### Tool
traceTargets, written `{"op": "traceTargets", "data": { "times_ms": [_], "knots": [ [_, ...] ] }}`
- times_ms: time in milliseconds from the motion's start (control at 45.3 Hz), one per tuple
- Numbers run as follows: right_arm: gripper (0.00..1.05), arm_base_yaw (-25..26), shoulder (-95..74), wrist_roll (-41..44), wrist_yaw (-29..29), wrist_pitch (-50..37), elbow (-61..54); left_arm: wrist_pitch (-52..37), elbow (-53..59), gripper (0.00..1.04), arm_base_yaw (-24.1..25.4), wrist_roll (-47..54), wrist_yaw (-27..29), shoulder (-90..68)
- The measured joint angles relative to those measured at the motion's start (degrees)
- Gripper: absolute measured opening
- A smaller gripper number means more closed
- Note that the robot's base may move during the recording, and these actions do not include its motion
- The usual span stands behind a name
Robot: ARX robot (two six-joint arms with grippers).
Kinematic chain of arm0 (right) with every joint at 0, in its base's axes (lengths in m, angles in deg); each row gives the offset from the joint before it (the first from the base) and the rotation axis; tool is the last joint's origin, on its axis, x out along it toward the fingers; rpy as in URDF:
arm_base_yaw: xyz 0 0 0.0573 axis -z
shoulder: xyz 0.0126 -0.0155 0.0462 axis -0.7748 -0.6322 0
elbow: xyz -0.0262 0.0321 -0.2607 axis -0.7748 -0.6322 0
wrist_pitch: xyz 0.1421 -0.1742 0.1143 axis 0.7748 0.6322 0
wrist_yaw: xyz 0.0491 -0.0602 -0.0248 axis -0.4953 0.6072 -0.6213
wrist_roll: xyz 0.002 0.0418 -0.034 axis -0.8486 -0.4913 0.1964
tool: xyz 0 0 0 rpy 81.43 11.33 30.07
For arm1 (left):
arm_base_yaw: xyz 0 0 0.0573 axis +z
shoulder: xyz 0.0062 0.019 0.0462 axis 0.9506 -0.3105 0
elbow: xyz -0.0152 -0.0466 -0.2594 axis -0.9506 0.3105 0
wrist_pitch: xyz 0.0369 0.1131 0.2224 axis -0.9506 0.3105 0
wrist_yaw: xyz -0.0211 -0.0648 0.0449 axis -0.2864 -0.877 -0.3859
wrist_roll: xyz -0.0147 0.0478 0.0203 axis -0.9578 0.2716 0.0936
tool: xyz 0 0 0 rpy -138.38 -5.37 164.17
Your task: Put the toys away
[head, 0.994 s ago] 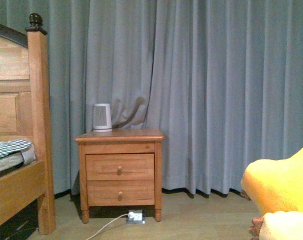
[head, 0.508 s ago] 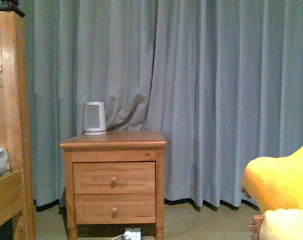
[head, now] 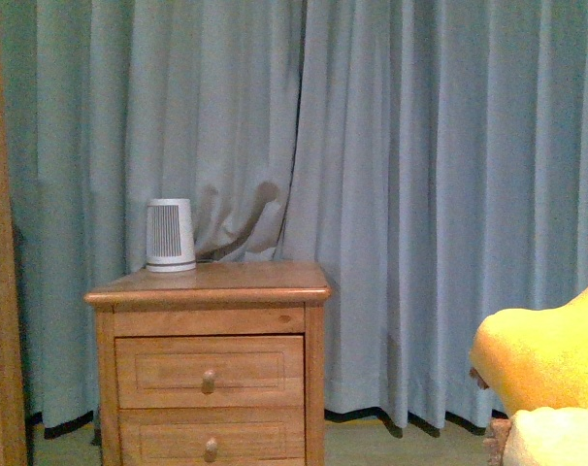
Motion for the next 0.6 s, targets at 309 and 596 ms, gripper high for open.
{"op": "traceTargets", "data": {
  "times_ms": [309,596],
  "knots": [
    [0.08,-0.2,-0.02,0.02,-0.5,0.0,0.0,0.0,0.0,0.99,0.09,0.0,0.2,0.0],
    [0.08,-0.17,-0.02,0.02,0.28,0.02,0.0,0.02,0.0,0.98,-0.02,0.02,0.02,-0.04]
  ]
}}
